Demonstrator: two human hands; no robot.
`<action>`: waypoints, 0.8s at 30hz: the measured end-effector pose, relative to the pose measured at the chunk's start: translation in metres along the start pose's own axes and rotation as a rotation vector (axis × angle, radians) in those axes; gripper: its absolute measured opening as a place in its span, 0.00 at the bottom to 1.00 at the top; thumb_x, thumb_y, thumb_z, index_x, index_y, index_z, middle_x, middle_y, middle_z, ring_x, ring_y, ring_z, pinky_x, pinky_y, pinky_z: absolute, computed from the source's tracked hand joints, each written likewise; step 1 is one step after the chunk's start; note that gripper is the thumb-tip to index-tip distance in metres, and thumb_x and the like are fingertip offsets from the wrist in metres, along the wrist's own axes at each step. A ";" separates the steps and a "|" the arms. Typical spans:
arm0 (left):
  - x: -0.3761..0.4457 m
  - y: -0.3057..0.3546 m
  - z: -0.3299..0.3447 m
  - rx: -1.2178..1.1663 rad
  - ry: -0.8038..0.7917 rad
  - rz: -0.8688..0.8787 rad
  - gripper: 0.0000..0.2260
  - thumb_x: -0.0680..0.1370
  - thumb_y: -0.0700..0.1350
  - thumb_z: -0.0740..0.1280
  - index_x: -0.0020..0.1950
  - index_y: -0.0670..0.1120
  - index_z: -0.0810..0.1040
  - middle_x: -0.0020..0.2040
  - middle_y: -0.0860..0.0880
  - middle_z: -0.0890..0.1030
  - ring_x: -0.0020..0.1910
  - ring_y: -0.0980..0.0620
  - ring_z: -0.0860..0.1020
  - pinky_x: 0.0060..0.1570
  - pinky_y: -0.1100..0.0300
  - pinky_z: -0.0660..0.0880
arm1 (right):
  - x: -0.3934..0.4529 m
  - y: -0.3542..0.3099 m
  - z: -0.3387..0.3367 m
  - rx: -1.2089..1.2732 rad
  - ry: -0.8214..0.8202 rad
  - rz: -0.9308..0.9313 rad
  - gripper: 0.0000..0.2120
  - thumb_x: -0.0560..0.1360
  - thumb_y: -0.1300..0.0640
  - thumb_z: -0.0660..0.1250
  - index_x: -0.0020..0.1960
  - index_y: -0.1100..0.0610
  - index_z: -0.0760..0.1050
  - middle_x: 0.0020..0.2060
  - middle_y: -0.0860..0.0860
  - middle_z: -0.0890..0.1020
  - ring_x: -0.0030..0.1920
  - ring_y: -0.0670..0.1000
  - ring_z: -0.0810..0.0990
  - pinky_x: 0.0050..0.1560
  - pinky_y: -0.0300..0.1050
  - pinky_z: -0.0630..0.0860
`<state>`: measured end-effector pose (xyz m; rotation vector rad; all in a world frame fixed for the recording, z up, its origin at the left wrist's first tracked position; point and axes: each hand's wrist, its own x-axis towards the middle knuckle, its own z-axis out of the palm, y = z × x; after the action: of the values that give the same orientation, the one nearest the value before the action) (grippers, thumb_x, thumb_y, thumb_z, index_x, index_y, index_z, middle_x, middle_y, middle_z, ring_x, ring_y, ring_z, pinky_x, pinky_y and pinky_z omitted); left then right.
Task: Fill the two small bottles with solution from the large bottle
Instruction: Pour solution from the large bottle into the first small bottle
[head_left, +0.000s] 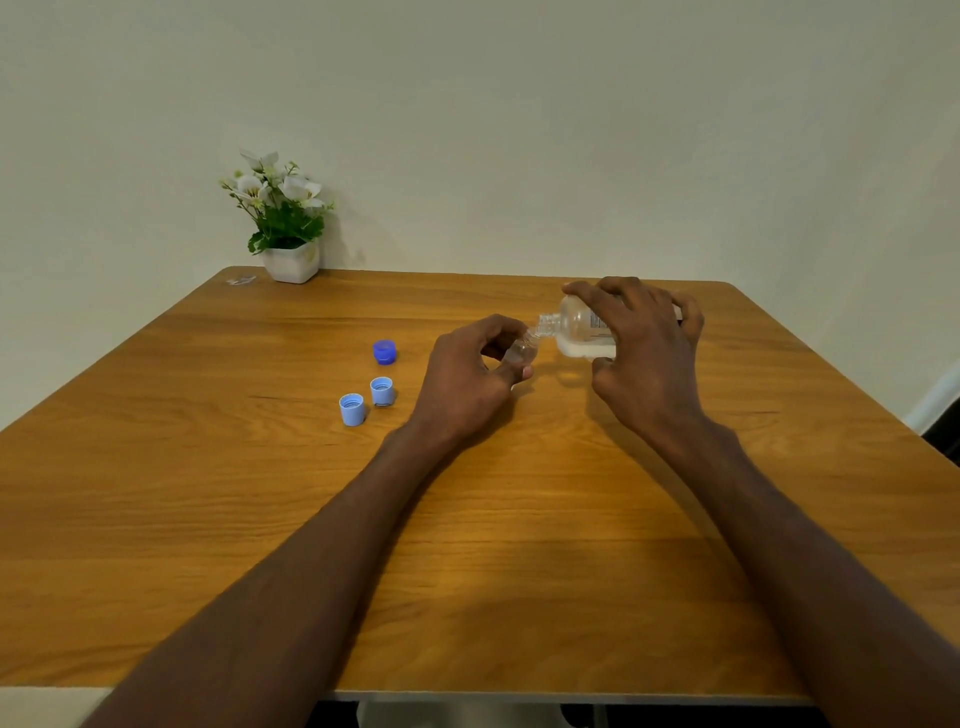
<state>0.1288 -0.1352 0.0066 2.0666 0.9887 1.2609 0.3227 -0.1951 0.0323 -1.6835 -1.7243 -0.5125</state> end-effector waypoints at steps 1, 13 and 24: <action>0.000 0.000 0.000 -0.002 -0.002 -0.002 0.15 0.75 0.42 0.77 0.62 0.49 0.83 0.51 0.57 0.85 0.50 0.64 0.81 0.45 0.75 0.73 | 0.000 0.000 0.000 -0.001 0.001 -0.001 0.42 0.63 0.66 0.76 0.74 0.43 0.72 0.67 0.48 0.76 0.70 0.54 0.71 0.71 0.55 0.56; -0.001 0.004 0.000 -0.051 0.019 -0.014 0.16 0.73 0.40 0.78 0.58 0.51 0.83 0.49 0.58 0.85 0.49 0.64 0.81 0.44 0.73 0.75 | -0.001 -0.002 0.000 0.005 -0.011 0.018 0.44 0.64 0.63 0.77 0.77 0.44 0.70 0.69 0.49 0.75 0.70 0.53 0.71 0.69 0.55 0.57; 0.001 0.000 0.000 -0.013 0.057 -0.042 0.18 0.73 0.43 0.79 0.61 0.48 0.81 0.53 0.54 0.84 0.52 0.59 0.82 0.52 0.63 0.79 | 0.001 -0.016 -0.003 0.240 0.189 0.094 0.40 0.70 0.47 0.80 0.76 0.55 0.68 0.65 0.53 0.78 0.61 0.53 0.77 0.56 0.57 0.79</action>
<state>0.1296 -0.1342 0.0069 1.9995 1.0409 1.3075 0.3075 -0.1981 0.0380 -1.4878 -1.4996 -0.3902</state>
